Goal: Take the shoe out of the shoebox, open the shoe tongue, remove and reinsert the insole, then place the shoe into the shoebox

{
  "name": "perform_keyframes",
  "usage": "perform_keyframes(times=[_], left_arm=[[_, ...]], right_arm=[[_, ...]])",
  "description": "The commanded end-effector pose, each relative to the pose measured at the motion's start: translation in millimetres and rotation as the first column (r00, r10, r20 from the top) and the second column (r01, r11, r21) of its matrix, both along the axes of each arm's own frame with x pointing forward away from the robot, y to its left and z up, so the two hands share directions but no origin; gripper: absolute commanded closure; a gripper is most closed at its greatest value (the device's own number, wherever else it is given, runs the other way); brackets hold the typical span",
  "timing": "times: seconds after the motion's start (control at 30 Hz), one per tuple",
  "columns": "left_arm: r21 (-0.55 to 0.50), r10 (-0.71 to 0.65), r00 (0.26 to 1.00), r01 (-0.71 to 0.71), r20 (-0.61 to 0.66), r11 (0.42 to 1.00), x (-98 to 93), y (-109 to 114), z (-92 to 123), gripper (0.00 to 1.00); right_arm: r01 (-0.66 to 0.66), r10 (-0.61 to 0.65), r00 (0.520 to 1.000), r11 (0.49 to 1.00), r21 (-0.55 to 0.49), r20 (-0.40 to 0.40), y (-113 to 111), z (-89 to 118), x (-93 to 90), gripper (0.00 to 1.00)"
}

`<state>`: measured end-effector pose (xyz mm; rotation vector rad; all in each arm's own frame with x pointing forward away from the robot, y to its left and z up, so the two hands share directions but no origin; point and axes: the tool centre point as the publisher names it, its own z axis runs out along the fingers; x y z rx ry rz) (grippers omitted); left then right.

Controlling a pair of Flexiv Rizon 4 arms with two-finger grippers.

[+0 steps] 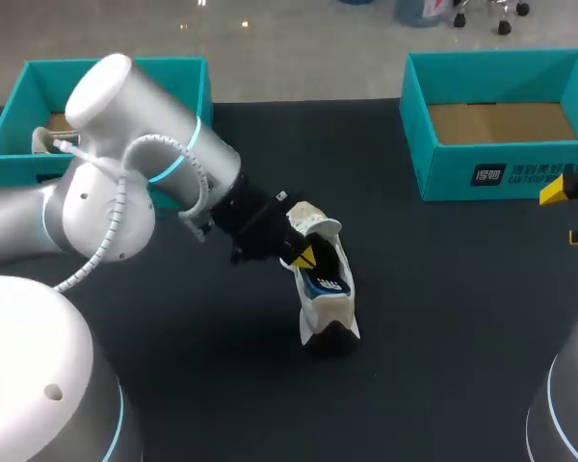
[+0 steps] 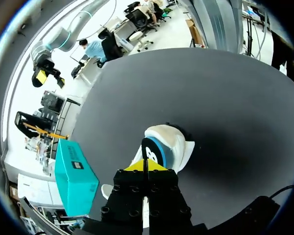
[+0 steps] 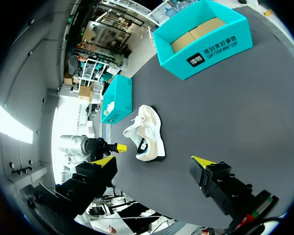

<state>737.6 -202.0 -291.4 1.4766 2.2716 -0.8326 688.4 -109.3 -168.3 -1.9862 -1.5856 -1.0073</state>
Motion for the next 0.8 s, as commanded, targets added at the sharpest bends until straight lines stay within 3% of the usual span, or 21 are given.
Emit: perform_keyframes(times=[0.03,0.4,0.8], left_arm=[[0.349,-0.281,0.959,0.253,0.031,0.902,4.8,-8.2,3.8,1.0],[0.617,-0.355,0.932,0.238,0.072,0.75,16.7,-12.1,-5.8,1.0],[0.606,-0.335,0.94,0.23,0.065,0.762,17.3,-14.6,-11.5,1.0]], right_arm=[[0.003,-0.003,1.0,1.0,-0.002,-0.001,0.6,0.2,-1.3,0.0],[0.003,-0.003,1.0,1.0,-0.002,-0.001,0.6,0.2,-1.3,0.0],[0.003,-0.003,1.0,1.0,-0.002,-0.001,0.6,0.2,-1.3,0.0]])
